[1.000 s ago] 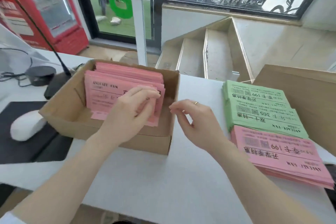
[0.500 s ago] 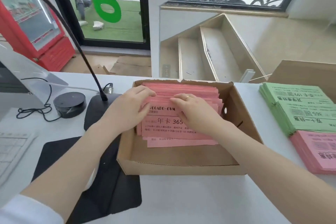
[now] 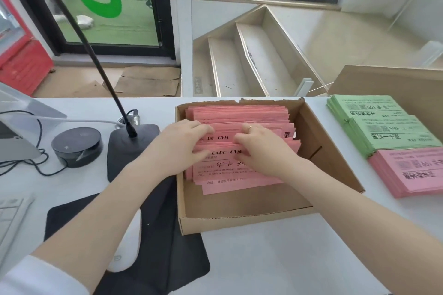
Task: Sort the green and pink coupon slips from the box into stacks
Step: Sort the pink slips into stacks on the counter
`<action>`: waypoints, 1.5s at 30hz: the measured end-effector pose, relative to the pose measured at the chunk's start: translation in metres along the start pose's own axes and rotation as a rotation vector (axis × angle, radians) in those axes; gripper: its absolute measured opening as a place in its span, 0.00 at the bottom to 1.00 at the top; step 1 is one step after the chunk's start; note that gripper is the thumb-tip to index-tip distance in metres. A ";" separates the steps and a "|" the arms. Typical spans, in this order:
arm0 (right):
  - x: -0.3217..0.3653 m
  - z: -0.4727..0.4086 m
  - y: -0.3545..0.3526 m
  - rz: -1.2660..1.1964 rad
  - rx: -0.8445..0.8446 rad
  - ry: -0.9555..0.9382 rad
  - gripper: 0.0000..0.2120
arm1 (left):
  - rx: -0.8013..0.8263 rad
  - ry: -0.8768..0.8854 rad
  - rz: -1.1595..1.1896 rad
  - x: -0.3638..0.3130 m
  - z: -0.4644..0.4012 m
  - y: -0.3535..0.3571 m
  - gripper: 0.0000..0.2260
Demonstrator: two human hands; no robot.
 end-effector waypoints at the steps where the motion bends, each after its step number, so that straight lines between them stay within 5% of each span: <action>1: 0.001 0.003 0.002 -0.015 0.051 0.016 0.11 | 0.012 0.019 -0.014 -0.001 0.001 0.001 0.15; 6: -0.004 0.019 0.012 0.044 0.182 0.114 0.12 | 0.065 0.006 -0.085 -0.004 0.003 0.003 0.09; 9: -0.005 0.025 0.005 0.090 0.111 0.123 0.12 | 0.054 -0.024 -0.075 -0.007 0.006 0.002 0.06; 15: -0.012 0.059 -0.060 -0.104 -0.254 0.121 0.07 | -0.282 -0.203 0.586 -0.019 0.037 -0.030 0.07; 19: 0.001 0.096 -0.102 -0.207 -0.339 0.076 0.07 | -0.305 -0.191 0.883 -0.052 0.062 -0.043 0.12; 27: 0.040 0.183 -0.089 -0.097 -0.149 0.046 0.11 | -0.265 -0.177 0.936 -0.104 0.145 0.003 0.15; 33: 0.056 0.199 0.005 0.022 0.093 0.034 0.12 | -0.168 -0.435 0.871 -0.082 0.199 0.081 0.11; 37: 0.049 0.211 0.011 0.021 0.009 0.091 0.13 | -0.205 -0.481 0.992 -0.081 0.212 0.090 0.12; 39: 0.032 0.227 0.009 -0.105 -0.073 0.170 0.11 | -0.210 -0.487 1.012 -0.082 0.214 0.089 0.12; 45: -0.005 0.272 0.049 -1.233 -0.405 0.409 0.14 | -0.253 -0.431 1.164 -0.091 0.209 0.082 0.15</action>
Point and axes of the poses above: each hand's wrist, its own z-axis away from the middle knuckle, its own y-axis out of the palm, x = y × z, the point moved 6 cm from there along -z, towards the middle knuckle, and after that the axes turned 9 degrees about -y, right-handed, at the moved point
